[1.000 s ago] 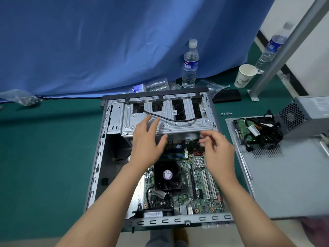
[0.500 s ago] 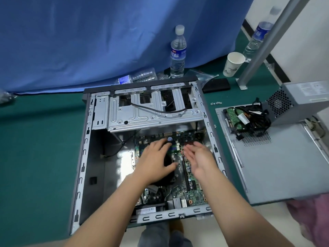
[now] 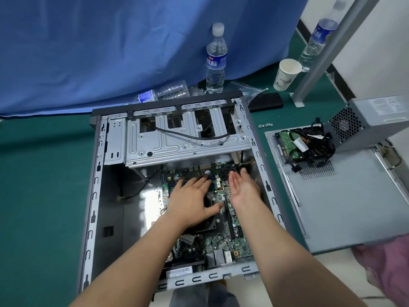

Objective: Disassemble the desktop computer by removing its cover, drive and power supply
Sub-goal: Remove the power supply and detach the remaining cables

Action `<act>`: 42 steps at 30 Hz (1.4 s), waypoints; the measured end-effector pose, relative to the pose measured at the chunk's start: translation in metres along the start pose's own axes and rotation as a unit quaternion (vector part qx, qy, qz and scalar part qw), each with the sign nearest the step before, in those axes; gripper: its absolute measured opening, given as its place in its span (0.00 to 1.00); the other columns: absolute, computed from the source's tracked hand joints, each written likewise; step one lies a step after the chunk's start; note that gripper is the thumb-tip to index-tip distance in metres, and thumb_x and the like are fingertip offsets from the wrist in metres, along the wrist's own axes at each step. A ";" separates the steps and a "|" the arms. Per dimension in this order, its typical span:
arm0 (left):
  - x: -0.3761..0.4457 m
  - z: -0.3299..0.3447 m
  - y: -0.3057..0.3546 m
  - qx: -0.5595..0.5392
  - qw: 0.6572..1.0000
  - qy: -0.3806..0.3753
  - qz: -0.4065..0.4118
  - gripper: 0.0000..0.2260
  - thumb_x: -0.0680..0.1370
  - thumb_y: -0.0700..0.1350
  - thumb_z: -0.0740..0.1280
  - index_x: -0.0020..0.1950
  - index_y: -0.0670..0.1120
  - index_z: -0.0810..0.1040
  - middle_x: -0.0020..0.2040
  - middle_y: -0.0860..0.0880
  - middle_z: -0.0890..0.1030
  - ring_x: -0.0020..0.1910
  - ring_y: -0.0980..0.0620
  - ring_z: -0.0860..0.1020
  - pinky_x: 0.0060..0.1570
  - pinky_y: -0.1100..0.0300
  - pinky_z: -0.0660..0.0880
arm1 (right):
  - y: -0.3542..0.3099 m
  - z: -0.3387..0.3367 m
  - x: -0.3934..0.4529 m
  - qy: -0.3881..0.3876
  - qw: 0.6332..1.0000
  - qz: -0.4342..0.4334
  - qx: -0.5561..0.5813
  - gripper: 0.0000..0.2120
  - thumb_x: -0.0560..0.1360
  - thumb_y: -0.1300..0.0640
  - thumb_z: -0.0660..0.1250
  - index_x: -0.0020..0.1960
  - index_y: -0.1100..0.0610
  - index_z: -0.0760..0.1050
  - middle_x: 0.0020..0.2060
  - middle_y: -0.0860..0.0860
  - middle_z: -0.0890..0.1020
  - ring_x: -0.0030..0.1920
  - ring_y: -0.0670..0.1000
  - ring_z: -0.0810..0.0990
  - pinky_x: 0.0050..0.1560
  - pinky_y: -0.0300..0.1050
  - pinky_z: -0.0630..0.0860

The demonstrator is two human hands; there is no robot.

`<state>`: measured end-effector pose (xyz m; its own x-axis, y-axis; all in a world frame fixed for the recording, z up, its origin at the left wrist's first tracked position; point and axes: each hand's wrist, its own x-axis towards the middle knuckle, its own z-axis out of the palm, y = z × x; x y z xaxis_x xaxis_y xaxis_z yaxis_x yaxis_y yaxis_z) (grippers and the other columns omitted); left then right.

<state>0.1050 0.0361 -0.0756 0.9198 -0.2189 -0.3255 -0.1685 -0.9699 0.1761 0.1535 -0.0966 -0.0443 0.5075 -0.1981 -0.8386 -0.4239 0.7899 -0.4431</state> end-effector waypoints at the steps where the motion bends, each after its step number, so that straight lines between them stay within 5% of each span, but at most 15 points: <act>1: 0.000 0.001 0.000 -0.001 1.000 0.006 0.000 0.37 0.73 0.71 0.51 0.77 0.53 0.59 0.76 0.54 0.61 0.75 0.51 0.60 0.73 0.49 0.53 | 0.000 0.002 0.001 0.007 1.000 0.000 0.006 0.14 0.79 0.63 0.61 0.63 0.66 0.70 0.57 0.62 0.77 0.60 0.56 0.76 0.58 0.42 0.75; 9: 0.001 0.005 0.002 0.011 0.999 0.033 -0.009 0.38 0.70 0.70 0.44 0.74 0.53 0.64 0.75 0.55 0.65 0.73 0.53 0.62 0.70 0.51 0.58 | 0.001 0.005 0.003 0.018 0.999 0.028 -0.001 0.15 0.79 0.61 0.61 0.65 0.64 0.71 0.63 0.58 0.76 0.60 0.53 0.77 0.67 0.50 0.66; 13: 0.001 0.005 0.003 0.013 0.999 0.035 -0.012 0.39 0.69 0.70 0.40 0.74 0.53 0.65 0.74 0.55 0.65 0.73 0.53 0.63 0.69 0.52 0.59 | 0.000 0.007 0.009 0.038 0.998 0.035 0.036 0.07 0.78 0.64 0.62 0.54 0.64 0.75 0.41 0.52 0.77 0.38 0.46 0.76 0.68 0.45 0.66; 16: 0.001 0.005 0.004 0.014 0.999 0.036 -0.016 0.39 0.69 0.70 0.41 0.73 0.53 0.67 0.74 0.55 0.66 0.73 0.53 0.64 0.68 0.52 0.60 | -0.001 0.007 0.009 0.039 0.998 0.044 0.029 0.07 0.78 0.66 0.60 0.42 0.61 0.72 0.36 0.53 0.72 0.35 0.47 0.74 0.65 0.42 0.70; 20: 0.001 0.005 0.004 0.021 0.999 0.036 -0.018 0.38 0.70 0.69 0.42 0.72 0.53 0.68 0.73 0.55 0.68 0.72 0.52 0.65 0.66 0.53 0.62 | -0.001 0.005 0.010 0.037 0.998 0.047 0.013 0.08 0.79 0.68 0.57 0.42 0.62 0.70 0.35 0.55 0.71 0.34 0.48 0.74 0.62 0.44 0.74; 25: 0.001 0.004 0.005 0.028 0.999 0.035 -0.020 0.37 0.71 0.69 0.42 0.72 0.52 0.69 0.73 0.55 0.68 0.72 0.53 0.66 0.65 0.54 0.63 | -0.001 0.002 0.010 0.025 0.999 0.043 -0.009 0.15 0.82 0.64 0.52 0.67 0.67 0.66 0.36 0.57 0.76 0.35 0.50 0.77 0.50 0.43 0.77; 27: 0.000 0.003 0.005 0.028 0.999 0.033 -0.021 0.38 0.71 0.69 0.42 0.72 0.52 0.68 0.73 0.55 0.68 0.72 0.53 0.65 0.65 0.54 0.63 | 0.000 0.002 0.008 0.015 0.999 0.043 -0.020 0.17 0.82 0.64 0.51 0.69 0.67 0.64 0.36 0.58 0.77 0.35 0.51 0.78 0.48 0.43 0.77; 33: 0.001 0.002 0.006 0.032 0.999 0.030 -0.020 0.38 0.71 0.69 0.42 0.72 0.52 0.68 0.73 0.55 0.68 0.72 0.53 0.65 0.66 0.54 0.63 | 0.001 0.005 0.013 0.007 0.998 0.039 -0.041 0.14 0.82 0.65 0.53 0.65 0.67 0.67 0.34 0.57 0.77 0.33 0.50 0.78 0.44 0.41 0.77; 36: 0.000 0.002 0.005 0.031 0.999 0.030 -0.021 0.37 0.71 0.69 0.42 0.72 0.53 0.68 0.73 0.54 0.68 0.72 0.53 0.66 0.65 0.54 0.63 | 0.003 0.007 0.016 0.005 0.998 0.046 -0.035 0.13 0.82 0.64 0.53 0.65 0.65 0.66 0.34 0.56 0.75 0.32 0.48 0.74 0.31 0.35 0.77; 42: 0.001 0.004 0.005 0.037 0.999 0.017 -0.021 0.38 0.70 0.69 0.41 0.73 0.53 0.66 0.74 0.55 0.66 0.73 0.53 0.64 0.67 0.54 0.61 | 0.003 0.006 0.015 0.020 0.997 0.038 -0.057 0.06 0.81 0.65 0.53 0.50 0.62 0.68 0.34 0.54 0.74 0.30 0.45 0.70 0.23 0.31 0.70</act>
<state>0.1038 0.0304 -0.0785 0.9379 -0.1746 -0.2998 -0.1535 -0.9838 0.0926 0.1638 -0.0939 -0.0560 0.4423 -0.1650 -0.8816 -0.5428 0.7332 -0.4095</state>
